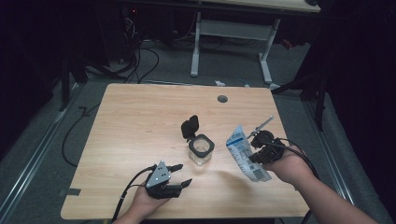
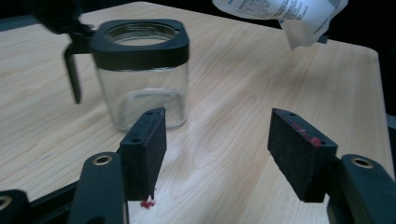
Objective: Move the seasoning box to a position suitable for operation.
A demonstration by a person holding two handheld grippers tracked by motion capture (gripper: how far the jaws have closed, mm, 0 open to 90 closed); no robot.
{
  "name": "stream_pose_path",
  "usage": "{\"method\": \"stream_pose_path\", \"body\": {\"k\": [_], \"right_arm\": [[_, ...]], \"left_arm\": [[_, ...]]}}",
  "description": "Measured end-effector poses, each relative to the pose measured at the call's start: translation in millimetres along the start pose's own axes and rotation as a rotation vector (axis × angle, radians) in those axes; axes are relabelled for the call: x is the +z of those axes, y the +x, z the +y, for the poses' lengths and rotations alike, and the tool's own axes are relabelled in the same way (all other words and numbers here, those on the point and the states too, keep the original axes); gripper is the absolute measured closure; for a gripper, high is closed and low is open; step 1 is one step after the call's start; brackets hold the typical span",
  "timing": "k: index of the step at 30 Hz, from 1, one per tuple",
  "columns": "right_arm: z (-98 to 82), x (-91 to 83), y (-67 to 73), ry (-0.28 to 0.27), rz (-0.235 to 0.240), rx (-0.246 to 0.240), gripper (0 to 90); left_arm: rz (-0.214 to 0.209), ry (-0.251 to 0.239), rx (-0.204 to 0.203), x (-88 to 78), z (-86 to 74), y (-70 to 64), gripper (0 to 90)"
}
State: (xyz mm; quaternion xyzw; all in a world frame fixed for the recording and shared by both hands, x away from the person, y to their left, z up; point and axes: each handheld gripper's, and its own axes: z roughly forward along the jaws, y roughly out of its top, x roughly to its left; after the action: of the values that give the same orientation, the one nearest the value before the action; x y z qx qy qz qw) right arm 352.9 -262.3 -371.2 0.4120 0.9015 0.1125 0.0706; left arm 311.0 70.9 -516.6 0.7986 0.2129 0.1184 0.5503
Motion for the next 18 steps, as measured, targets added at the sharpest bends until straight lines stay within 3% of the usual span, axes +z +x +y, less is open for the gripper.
{"method": "stream_pose_path", "body": {"k": [5,13,18], "right_arm": [[1.7,0.6,2.2,-0.013,0.013,0.005,90.0],[6.0,0.6,6.4,-0.022,0.025,0.004,90.0],[10.5,1.8,11.9,-0.019,0.029,-0.001,90.0]], "left_arm": [[-0.01,0.015,0.014,9.6,2.7,-7.0,38.7],[-0.011,-0.02,0.019,20.5,8.0,-13.8,39.3],[-0.026,-0.007,0.004,28.9,10.9,-19.2,37.3]]}}
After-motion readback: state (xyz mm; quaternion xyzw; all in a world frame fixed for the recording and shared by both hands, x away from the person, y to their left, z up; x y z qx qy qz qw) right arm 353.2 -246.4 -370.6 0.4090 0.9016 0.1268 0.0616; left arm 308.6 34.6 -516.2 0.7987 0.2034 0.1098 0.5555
